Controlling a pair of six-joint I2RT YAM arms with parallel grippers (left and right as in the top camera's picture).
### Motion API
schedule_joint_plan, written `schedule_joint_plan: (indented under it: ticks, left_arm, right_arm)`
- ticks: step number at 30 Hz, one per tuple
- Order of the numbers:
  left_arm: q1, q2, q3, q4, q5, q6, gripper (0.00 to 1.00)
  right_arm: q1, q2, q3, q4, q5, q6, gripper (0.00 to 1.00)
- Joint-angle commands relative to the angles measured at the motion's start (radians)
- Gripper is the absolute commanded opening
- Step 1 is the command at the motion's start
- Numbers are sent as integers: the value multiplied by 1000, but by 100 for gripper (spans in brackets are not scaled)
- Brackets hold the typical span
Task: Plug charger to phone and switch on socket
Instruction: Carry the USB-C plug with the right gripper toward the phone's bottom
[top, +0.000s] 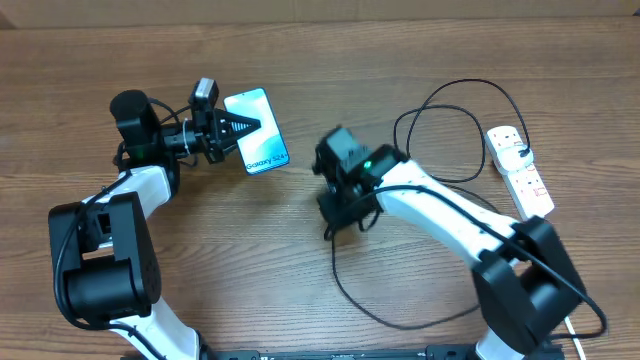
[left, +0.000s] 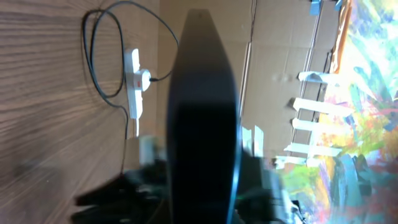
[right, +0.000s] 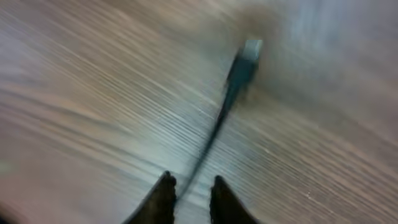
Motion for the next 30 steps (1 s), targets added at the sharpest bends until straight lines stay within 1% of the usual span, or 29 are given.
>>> schedule_joint_plan:
  ticks: [1, 2, 4, 6, 7, 11, 14, 17, 21, 23, 27, 30]
  left_arm:
    - [2, -4, 30, 7, 23, 38, 4]
    - [2, -4, 30, 7, 23, 39, 4]
    - [2, -4, 30, 7, 23, 42, 4]
    - [2, -4, 30, 7, 23, 41, 4]
    - [2, -4, 30, 7, 23, 41, 4]
    - [3, -4, 30, 7, 23, 40, 4]
    - [4, -4, 30, 7, 21, 40, 4]
    - [12, -4, 30, 7, 15, 40, 4]
    - [33, -4, 30, 6, 15, 36, 4]
    - [42, -4, 30, 6, 15, 31, 4]
    - [48, -4, 30, 6, 15, 6, 4]
    - [48, -4, 30, 6, 16, 0, 4]
  right_arm:
    - [-2, -17, -16, 49, 79, 23, 29]
    - [-2, -17, -16, 69, 111, 26, 37]
    - [-2, -17, -16, 100, 173, 52, 48]
    - [-2, -17, -16, 104, 182, 73, 58]
    - [0, -17, -16, 100, 174, 92, 59]
    - [34, -16, -17, 66, 176, 137, 61]
    - [76, -14, -43, 73, 265, 206, 61]
    - [111, -13, -79, 115, 332, 228, 61]
    - [127, -13, -103, 137, 412, 232, 57]
    - [127, -11, -114, 167, 411, 232, 56]
    - [126, -11, -132, 215, 381, 232, 51]
    - [130, -11, -132, 211, 356, 232, 51]
